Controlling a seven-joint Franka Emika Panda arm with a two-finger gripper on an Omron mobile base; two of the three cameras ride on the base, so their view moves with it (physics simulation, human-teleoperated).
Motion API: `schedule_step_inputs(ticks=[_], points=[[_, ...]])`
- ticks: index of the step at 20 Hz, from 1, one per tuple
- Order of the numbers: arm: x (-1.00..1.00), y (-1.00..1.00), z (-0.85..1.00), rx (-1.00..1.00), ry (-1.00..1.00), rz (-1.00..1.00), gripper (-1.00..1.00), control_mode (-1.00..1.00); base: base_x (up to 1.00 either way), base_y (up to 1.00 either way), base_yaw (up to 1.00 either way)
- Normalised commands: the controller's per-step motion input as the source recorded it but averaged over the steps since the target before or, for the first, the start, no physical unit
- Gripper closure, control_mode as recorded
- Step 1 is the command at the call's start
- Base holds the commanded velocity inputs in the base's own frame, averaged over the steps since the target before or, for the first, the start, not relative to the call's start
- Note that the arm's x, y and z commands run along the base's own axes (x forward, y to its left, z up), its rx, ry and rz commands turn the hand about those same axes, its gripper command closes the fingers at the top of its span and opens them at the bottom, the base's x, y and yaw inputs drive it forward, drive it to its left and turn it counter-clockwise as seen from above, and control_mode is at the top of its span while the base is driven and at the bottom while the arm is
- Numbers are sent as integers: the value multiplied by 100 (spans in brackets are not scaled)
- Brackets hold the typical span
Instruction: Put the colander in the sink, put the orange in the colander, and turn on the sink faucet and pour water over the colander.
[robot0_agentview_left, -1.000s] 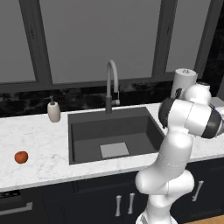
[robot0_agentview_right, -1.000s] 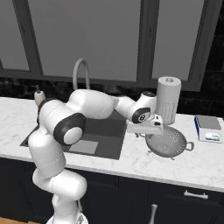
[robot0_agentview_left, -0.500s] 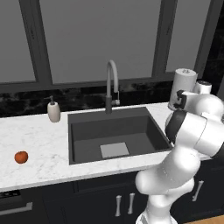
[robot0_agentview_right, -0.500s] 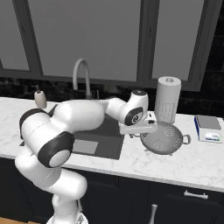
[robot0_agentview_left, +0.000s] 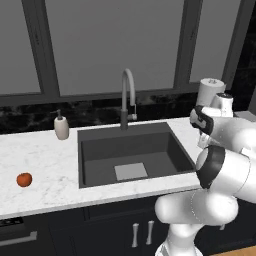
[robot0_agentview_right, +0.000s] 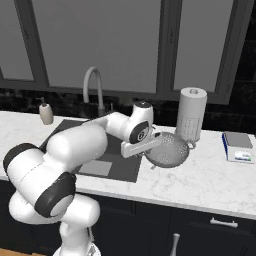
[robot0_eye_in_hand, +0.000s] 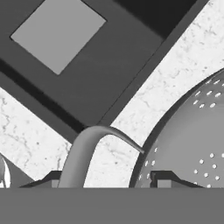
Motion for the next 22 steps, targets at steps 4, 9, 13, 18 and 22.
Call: schedule_step_inputs(ticks=[4, 9, 13, 18, 22], points=[[-27, 85, 0, -7, 0, 45, 100, -100, 0, 0, 0], [-17, 83, 0, -5, 3, 44, 100, -100, 0, 0, 0], [-5, 72, 0, -3, 3, 48, 100, -100, 0, 0, 0], [-1, 47, 0, 0, 1, 55, 100, -100, 0, 0, 0], [11, 33, 0, 0, 3, 57, 100, -100, 0, 0, 0]])
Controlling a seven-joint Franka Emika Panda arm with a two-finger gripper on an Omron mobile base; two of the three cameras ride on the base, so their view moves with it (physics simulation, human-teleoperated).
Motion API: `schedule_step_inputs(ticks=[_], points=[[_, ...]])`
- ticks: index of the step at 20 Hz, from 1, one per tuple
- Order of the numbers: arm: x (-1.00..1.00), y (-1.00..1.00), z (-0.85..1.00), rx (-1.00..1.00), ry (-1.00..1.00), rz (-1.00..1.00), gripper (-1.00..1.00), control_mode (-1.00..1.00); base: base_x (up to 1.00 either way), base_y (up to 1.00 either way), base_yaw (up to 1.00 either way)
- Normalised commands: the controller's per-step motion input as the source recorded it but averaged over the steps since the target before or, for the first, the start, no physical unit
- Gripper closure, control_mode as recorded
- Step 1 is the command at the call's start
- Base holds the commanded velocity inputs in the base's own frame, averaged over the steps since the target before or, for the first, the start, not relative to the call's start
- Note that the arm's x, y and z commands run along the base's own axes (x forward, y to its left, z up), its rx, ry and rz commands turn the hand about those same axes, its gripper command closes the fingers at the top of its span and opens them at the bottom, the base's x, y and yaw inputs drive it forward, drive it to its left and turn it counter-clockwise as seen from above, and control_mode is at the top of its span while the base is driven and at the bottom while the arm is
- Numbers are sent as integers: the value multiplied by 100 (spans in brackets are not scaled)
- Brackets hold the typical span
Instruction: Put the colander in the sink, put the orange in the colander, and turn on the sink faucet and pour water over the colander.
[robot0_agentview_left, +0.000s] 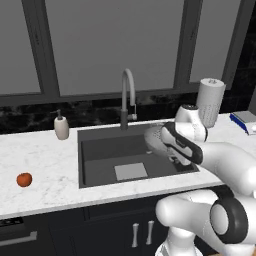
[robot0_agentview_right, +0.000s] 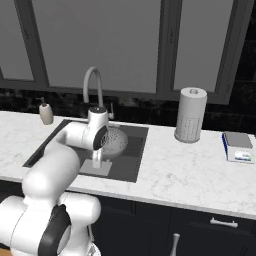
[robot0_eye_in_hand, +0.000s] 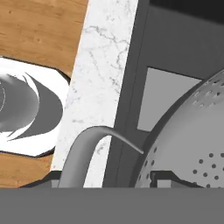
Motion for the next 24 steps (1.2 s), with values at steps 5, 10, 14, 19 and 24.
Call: schedule_step_inputs(ticks=[5, 10, 14, 19, 24], points=[[39, 12, -8, 0, 7, 51, 100, -100, 0, 0, 0], [52, 0, -14, 0, 8, 41, 100, -100, 0, 0, 0], [51, 5, -32, 0, 5, 27, 100, -100, 0, 0, 0], [45, 17, -29, 0, 0, 8, 100, -100, 0, 0, 0], [41, 25, -44, 0, 0, 3, 100, -100, 0, 0, 0]])
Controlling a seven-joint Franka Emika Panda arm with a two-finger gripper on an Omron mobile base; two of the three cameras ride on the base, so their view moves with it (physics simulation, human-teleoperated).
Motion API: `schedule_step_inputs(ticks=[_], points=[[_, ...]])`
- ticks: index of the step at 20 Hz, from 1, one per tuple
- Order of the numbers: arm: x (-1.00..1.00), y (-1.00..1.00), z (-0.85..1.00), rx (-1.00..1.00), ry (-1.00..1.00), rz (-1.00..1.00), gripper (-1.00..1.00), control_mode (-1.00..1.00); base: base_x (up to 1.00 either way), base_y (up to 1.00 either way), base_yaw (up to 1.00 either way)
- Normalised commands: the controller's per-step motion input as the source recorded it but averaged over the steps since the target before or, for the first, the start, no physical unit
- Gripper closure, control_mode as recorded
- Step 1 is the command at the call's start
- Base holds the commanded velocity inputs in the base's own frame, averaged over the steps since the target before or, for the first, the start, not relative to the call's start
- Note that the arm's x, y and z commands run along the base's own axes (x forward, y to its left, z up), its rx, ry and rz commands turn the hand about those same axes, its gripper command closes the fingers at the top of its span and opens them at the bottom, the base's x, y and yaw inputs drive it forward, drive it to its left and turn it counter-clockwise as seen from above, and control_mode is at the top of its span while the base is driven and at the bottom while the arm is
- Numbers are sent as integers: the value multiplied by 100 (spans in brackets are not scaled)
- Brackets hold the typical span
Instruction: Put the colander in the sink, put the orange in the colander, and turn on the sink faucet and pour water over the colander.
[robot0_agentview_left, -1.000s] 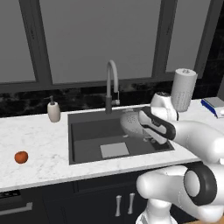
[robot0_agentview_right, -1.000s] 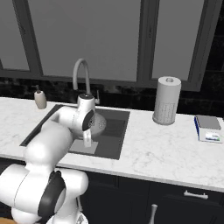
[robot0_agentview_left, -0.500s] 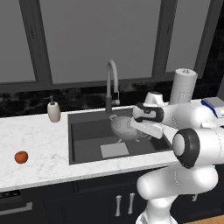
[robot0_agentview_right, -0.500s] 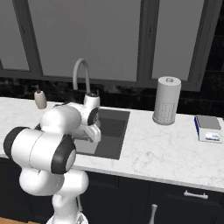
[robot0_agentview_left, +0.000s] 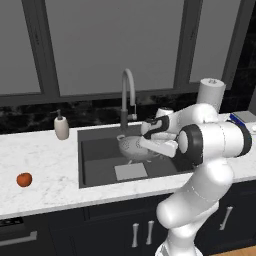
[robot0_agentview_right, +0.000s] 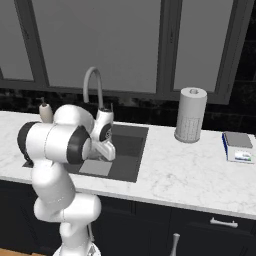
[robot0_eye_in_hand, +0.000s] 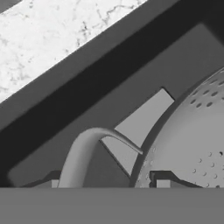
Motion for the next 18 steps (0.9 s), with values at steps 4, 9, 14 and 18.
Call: schedule_step_inputs(ticks=[4, 9, 14, 18], points=[[38, 21, -56, 0, 0, 5, 100, -100, 0, 0, 0], [40, 7, -35, -1, 0, 3, 100, -100, 0, 0, 0], [52, 0, -24, 0, 0, 4, 100, -100, 0, 0, 0], [36, 3, -40, 0, 0, 4, 100, -100, 0, 0, 0]])
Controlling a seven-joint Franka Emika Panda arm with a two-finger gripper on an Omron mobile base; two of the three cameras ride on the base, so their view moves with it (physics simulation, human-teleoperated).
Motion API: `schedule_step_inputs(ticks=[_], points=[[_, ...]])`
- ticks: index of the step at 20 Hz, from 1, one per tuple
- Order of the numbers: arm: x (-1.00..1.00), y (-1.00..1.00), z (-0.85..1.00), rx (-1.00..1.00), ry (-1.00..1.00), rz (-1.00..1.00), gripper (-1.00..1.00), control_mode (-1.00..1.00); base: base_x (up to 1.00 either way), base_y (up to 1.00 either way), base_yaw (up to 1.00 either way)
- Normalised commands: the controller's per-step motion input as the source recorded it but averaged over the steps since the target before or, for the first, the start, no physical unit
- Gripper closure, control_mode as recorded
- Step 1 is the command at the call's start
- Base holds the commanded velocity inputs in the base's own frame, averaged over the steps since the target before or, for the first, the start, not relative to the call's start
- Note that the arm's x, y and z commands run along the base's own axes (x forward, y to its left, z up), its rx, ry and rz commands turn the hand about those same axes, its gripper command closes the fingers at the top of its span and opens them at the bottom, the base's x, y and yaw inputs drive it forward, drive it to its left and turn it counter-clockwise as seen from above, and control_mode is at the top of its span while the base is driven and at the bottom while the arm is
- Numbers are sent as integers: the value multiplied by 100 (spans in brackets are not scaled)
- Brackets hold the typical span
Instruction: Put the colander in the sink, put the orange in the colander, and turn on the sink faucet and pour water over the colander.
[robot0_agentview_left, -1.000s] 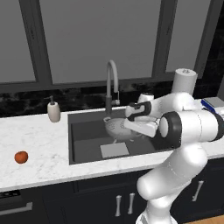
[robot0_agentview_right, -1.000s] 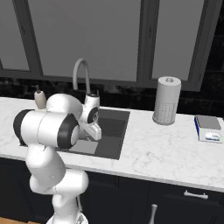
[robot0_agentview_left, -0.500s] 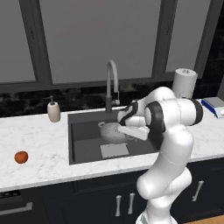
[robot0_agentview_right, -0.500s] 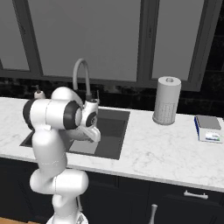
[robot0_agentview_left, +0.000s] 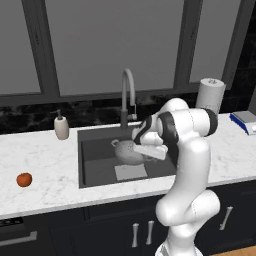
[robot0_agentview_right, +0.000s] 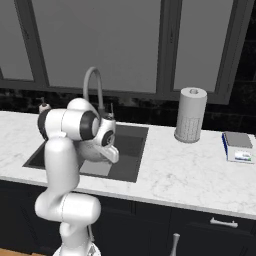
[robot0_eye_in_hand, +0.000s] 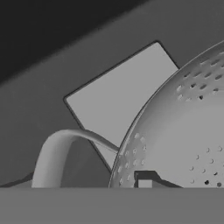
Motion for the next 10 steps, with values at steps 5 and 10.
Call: schedule_step_inputs(ticks=[5, 10], points=[[13, 16, -60, -1, 0, 3, 100, -100, 0, 0, 0], [1, 26, -36, 0, 0, 2, 100, -100, 0, 0, 0]])
